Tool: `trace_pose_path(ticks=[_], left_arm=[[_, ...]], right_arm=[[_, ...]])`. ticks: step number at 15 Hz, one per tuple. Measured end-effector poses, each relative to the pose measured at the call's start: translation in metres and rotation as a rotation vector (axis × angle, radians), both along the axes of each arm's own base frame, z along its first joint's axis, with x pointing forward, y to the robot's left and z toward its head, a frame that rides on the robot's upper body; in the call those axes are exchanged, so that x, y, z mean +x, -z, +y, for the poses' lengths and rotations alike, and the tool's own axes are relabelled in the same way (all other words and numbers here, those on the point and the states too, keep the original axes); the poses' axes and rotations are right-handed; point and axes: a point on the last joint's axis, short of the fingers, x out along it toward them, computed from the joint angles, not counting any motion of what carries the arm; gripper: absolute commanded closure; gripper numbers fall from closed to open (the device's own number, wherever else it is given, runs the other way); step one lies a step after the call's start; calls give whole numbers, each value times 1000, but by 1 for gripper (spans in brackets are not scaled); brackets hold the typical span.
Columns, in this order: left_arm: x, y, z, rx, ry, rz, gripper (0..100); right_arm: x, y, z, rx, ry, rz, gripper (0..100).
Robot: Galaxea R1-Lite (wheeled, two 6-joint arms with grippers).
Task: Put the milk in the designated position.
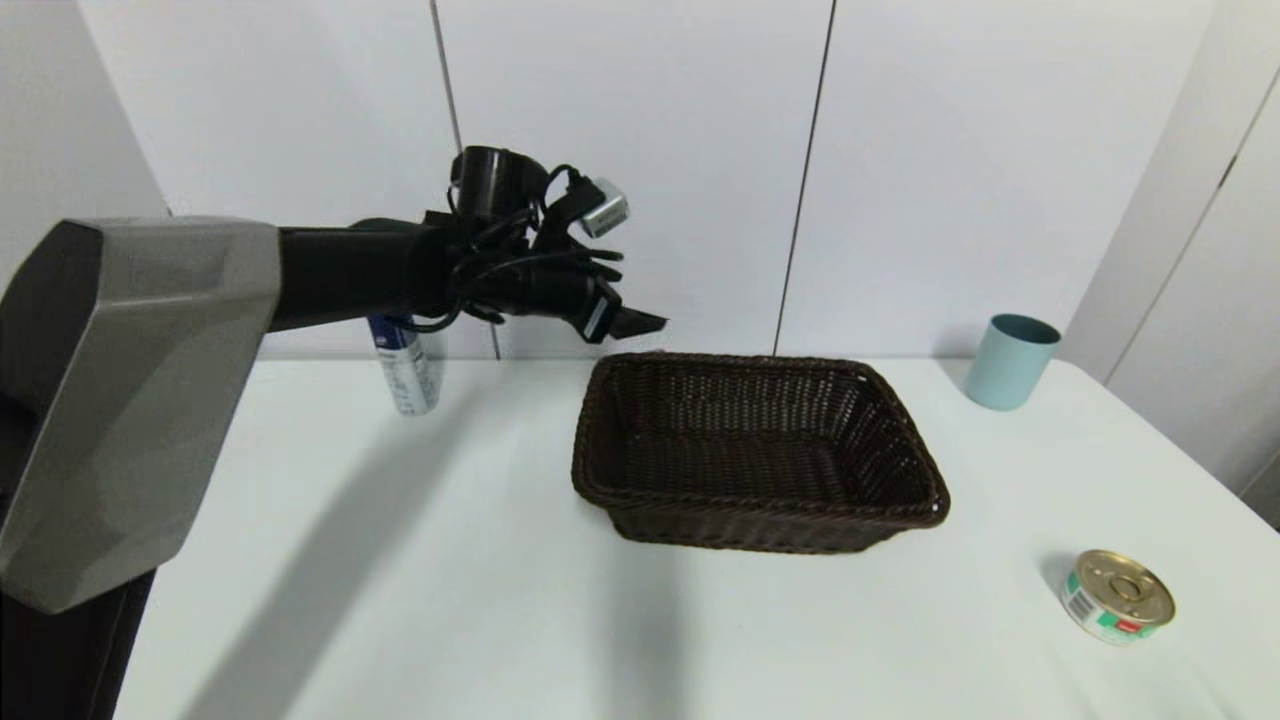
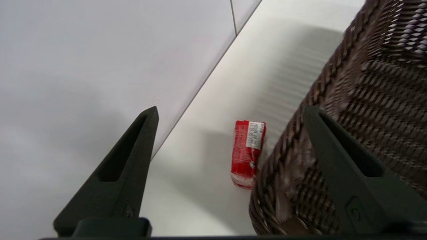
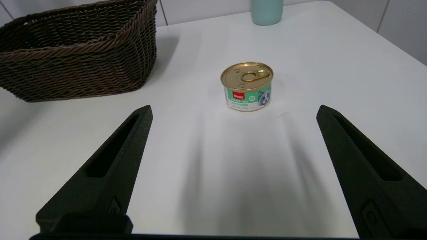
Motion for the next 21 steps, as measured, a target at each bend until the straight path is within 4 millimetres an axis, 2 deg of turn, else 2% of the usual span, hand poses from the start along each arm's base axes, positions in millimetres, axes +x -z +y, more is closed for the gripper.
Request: trace_pose_path(ticks=[3, 7, 10, 13, 15, 21], left_arm=[[-20, -29, 21, 13, -26, 38, 0], [-64, -70, 57, 30, -75, 97, 0], [-101, -83, 87, 36, -150, 141, 0], [-144, -78, 110, 24, -246, 165, 0], [-177, -64, 128, 15, -331, 151, 0], [-306, -16, 177, -109, -650, -72, 0]], right_arm=[[0, 0, 0, 0, 0, 0, 0], [0, 0, 0, 0, 0, 0, 0], [0, 0, 0, 0, 0, 0, 0], [0, 0, 0, 0, 0, 0, 0], [0, 0, 0, 0, 0, 0, 0], [0, 0, 0, 0, 0, 0, 0]])
